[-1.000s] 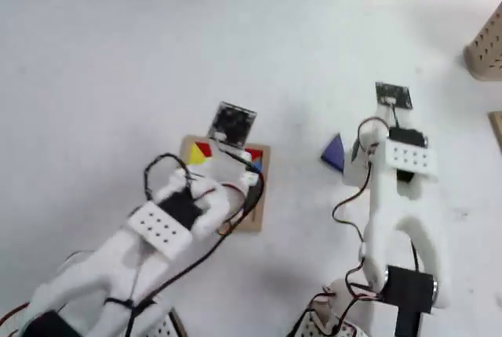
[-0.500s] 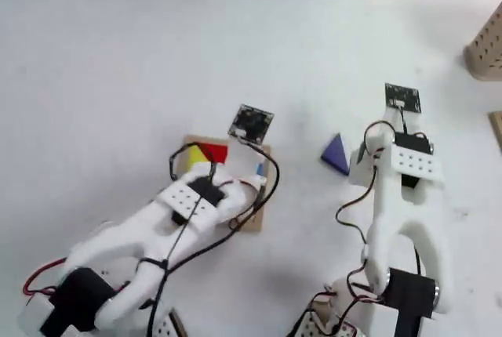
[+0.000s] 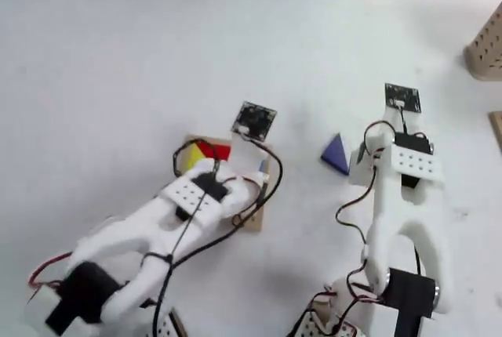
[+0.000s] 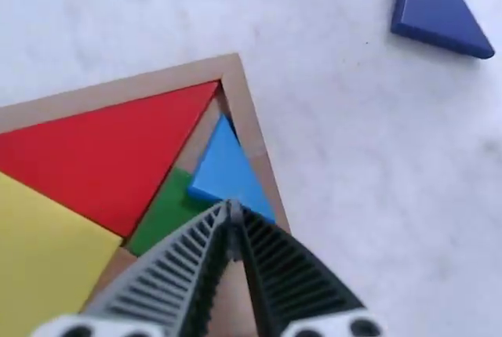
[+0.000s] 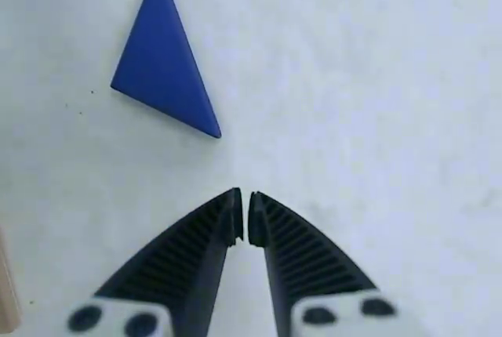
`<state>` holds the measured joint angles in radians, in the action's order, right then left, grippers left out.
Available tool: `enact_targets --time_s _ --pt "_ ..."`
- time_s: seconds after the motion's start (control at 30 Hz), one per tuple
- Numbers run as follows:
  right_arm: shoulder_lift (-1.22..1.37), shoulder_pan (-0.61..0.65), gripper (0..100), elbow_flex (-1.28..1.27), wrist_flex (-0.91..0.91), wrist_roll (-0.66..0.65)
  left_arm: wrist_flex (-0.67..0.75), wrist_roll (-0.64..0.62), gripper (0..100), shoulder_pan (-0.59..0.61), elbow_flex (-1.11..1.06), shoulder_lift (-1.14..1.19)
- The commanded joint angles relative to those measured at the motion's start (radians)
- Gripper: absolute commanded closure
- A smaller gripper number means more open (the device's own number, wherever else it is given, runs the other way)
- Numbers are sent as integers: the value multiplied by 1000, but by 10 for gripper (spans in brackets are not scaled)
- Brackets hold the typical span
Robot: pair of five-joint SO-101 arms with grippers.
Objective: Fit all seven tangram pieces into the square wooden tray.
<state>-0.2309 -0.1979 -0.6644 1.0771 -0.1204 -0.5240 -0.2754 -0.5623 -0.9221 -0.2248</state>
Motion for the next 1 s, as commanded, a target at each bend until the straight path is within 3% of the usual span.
enact_targets --time_s 0.0,0.4,0.63,0.83,0.97 --pt "-44 -12 977 6 -10 -9 -38 -9 978 -8 112 90" --pt "-44 -12 977 8 -12 -9 -92 -8 978 61 175 139" --pt "-45 -21 977 9 -13 -9 -166 0 977 56 110 -79" --pt "-45 -21 977 9 -13 -9 -163 270 977 64 -3 -292" --pt "-45 -15 976 9 -10 -9 -163 327 976 143 -11 -317"
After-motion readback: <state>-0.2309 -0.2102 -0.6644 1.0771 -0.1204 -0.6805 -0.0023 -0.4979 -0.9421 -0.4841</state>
